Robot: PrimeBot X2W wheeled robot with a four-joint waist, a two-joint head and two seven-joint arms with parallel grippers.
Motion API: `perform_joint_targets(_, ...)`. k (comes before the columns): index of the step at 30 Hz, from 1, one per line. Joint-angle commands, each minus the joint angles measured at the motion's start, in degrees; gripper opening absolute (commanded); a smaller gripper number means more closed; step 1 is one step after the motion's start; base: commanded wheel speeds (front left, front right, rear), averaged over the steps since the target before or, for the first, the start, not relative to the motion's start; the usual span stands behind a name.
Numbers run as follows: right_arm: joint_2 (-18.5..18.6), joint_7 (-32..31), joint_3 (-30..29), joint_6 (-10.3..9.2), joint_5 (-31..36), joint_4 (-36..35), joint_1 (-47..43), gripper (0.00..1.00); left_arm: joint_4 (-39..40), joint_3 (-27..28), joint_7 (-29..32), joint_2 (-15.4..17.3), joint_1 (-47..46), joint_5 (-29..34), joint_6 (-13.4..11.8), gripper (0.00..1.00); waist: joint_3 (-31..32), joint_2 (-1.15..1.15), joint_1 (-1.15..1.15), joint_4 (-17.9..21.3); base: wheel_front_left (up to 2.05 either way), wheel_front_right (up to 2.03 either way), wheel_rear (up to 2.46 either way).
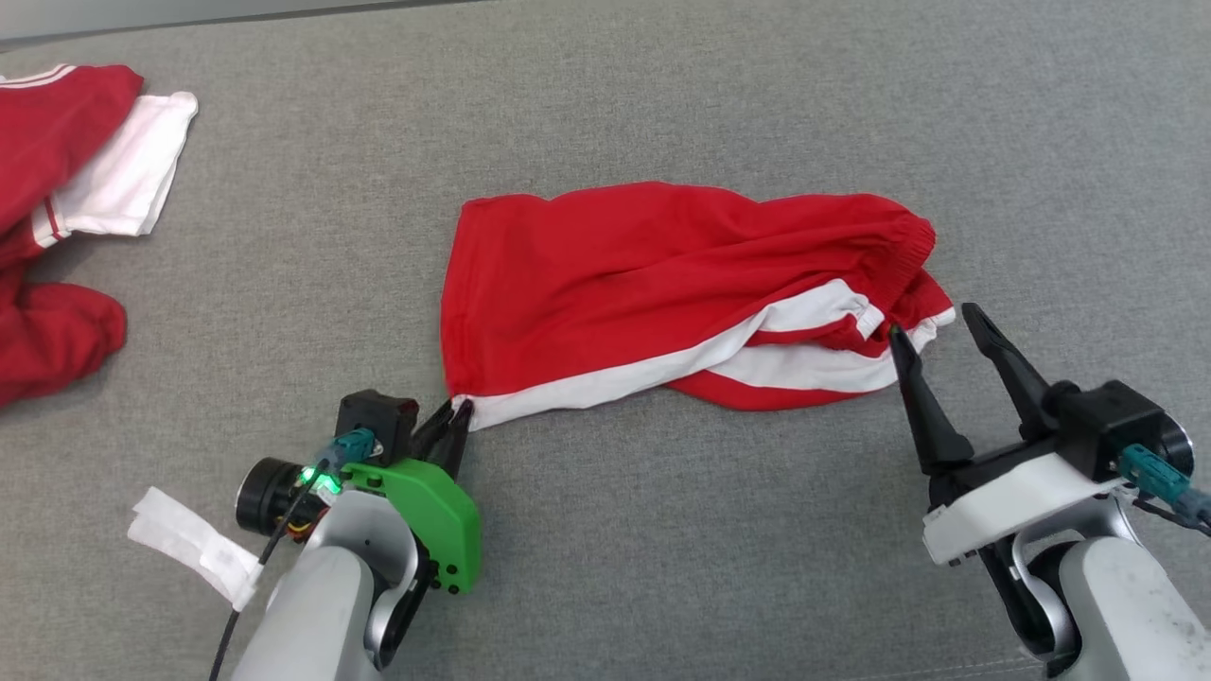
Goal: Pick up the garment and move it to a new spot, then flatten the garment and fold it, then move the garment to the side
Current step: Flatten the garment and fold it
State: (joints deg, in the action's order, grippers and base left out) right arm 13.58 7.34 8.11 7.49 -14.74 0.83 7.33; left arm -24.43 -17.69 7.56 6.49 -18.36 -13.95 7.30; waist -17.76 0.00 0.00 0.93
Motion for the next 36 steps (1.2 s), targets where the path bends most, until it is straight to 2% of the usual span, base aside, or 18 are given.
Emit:
perform_joint_targets(1, 0.84, -0.72, 1.29, 0.01, -0.72, 0.89, 1.82, 1.0, -0.75, -0.97, 0.82, 0.72, -0.55, -0.51, 0.09, 0.0, -0.74, 0.0, 0.0, -0.28, 0.0, 0.0, 0.0)
perform_joint_targets(7, 4.05, -3.43, 6.91, 0.01, -2.27, 6.76, 7.8, 1.0, -0.07, -3.84, -0.3, 0.95, -2.83, -1.66, 0.18, 0.0, -2.54, 0.0, 0.0, -2.01, 0.0, 0.0, 0.0)
perform_joint_targets(11, 4.87, -4.43, 8.39, 0.01, -3.47, 11.15, 11.09, 1.0, 0.2, -4.75, -2.03, 1.04, -3.74, -2.1, 0.2, 0.0, -3.1, 0.0, 0.0, -3.3, 0.0, 0.0, 0.0)
perform_joint_targets(12, 5.2, -5.0, 9.06, 0.01, -3.54, 12.03, 11.5, 0.92, 0.21, -4.92, -2.36, 1.02, -3.82, -2.12, 0.18, 0.0, -3.16, 0.0, 0.0, -3.53, 0.0, 0.0, 0.0)
perform_joint_targets(13, 5.49, -5.35, 9.23, 0.01, -4.04, 12.85, 12.13, 0.49, 0.22, -5.11, -2.86, 1.0, -3.94, -2.19, 0.1, 0.0, -3.2, 0.0, 0.0, -3.77, 0.0, 0.0, 0.0)
perform_joint_targets(14, 5.75, -5.74, 9.56, 0.0, -4.39, 13.46, 12.61, 0.4, 0.32, -5.21, -3.37, 0.99, -4.08, -2.31, 0.09, 0.0, -3.25, 0.0, 0.0, -3.95, 0.0, 0.0, 0.0)
perform_joint_targets(15, 6.02, -5.97, 10.02, 0.0, -4.6, 14.0, 13.12, 0.01, 0.66, -5.22, -4.15, 0.94, -4.19, -2.61, 0.08, 0.0, -3.27, 0.0, 0.0, -4.1, 0.0, 0.0, 0.0)
perform_joint_targets(22, 7.24, -1.08, 8.22, 0.0, -3.26, 11.73, 13.42, 0.0, 7.27, -3.74, -11.82, 1.39, -4.05, -1.79, -1.44, 0.0, -1.93, 0.0, 0.0, -4.1, 0.0, 0.0, 0.0)
perform_joint_targets(28, 8.49, 2.72, 2.94, 0.0, -0.73, 3.41, 12.23, 0.0, 21.61, -1.58, -16.17, 2.92, -4.99, -0.49, -4.07, 0.0, 1.73, 0.0, 0.0, -3.37, 0.0, 0.0, 0.0)
perform_joint_targets(32, 9.39, 1.89, -1.77, -0.03, 1.14, -4.86, 13.86, 0.0, 32.87, -0.09, -15.72, 4.87, -7.42, 1.52, -5.2, 0.0, 4.42, 0.0, 0.0, -2.27, 0.0, 0.0, 0.0)
perform_joint_targets(36, 10.0, -1.7, -5.88, -0.03, 2.07, -13.69, 16.23, 0.0, 41.83, 0.41, -12.73, 6.41, -12.48, 3.07, -5.06, 0.0, 6.19, 0.0, 0.0, -1.61, 0.0, 0.0, 0.0)
